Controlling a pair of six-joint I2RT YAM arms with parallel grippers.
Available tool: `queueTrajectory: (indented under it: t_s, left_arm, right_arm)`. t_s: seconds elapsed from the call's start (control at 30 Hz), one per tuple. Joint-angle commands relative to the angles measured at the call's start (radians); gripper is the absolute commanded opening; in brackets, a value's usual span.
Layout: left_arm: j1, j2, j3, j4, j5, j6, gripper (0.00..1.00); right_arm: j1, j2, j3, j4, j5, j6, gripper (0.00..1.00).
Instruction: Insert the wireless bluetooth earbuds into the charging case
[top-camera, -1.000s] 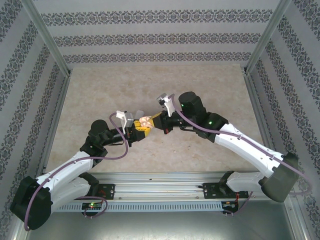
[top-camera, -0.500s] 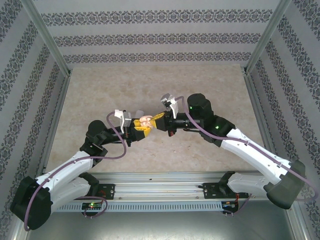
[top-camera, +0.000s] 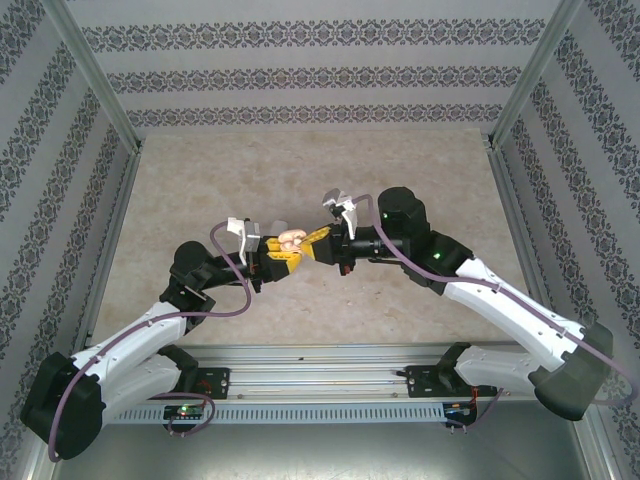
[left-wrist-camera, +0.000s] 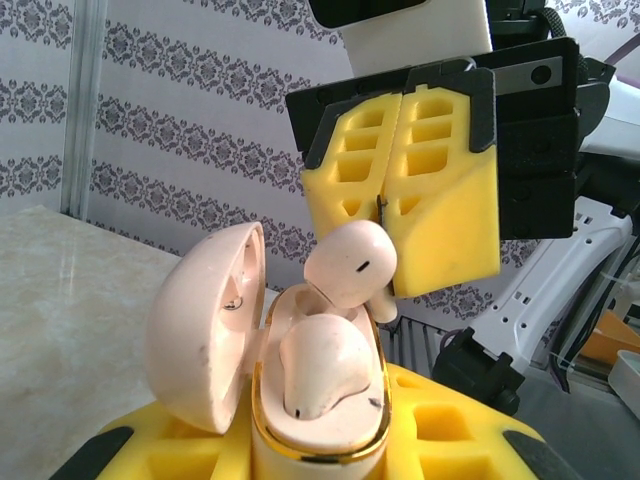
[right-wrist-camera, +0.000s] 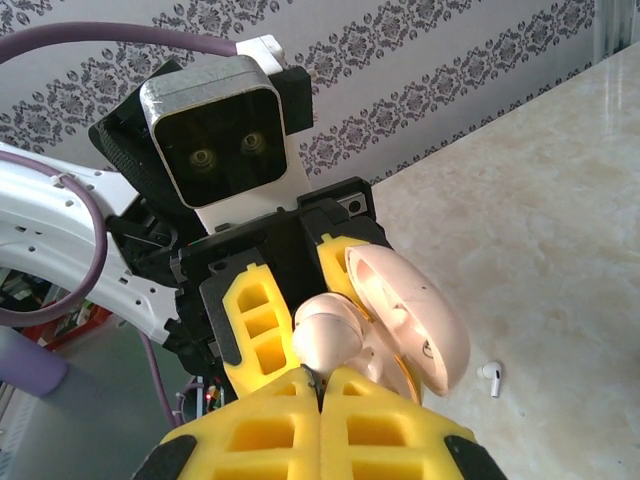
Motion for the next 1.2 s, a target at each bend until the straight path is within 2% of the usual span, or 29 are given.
queueTrajectory:
  t_s: [0.0, 0.13, 0.27, 0.33, 0.43, 0.7, 1.03, 1.17]
  left_arm:
    - [-0.007, -0.008, 0.029, 0.062, -0.014, 0.001, 0.11]
    - [-0.007, -0.028, 0.027, -0.017, -0.074, 0.048, 0.11]
    - [-0.006, -0.095, 0.024, -0.169, -0.191, 0.14, 0.11]
    - [-0.006, -0.13, 0.02, -0.233, -0.238, 0.181, 0.11]
    - [-0.005, -0.164, 0.011, -0.285, -0.275, 0.213, 0.11]
    - [-0.003, -0.151, -0.023, -0.276, -0.28, 0.206, 0.11]
    - [-0.001, -0.113, -0.047, -0.25, -0.273, 0.221, 0.11]
    - [0.0, -0.109, -0.052, -0.249, -0.27, 0.228, 0.11]
  right_arm:
    - [-0.029, -0.036, -0.03, 0.016, -0.038, 0.008, 0.0]
    - [-0.08, -0.051, -0.07, 0.051, -0.069, 0.077, 0.0]
    - [-0.141, -0.041, -0.122, 0.051, -0.06, 0.15, 0.0]
    - [-0.176, -0.01, -0.166, 0.057, -0.043, 0.2, 0.0]
    - [-0.212, 0.113, -0.246, 0.123, -0.066, 0.268, 0.0]
    - [-0.206, 0.565, -0.292, 0.409, -0.227, 0.381, 0.0]
    - [-0.254, 0.797, -0.292, 0.409, -0.256, 0.376, 0.0]
    - [-0.276, 0.801, -0.29, 0.35, -0.23, 0.364, 0.08]
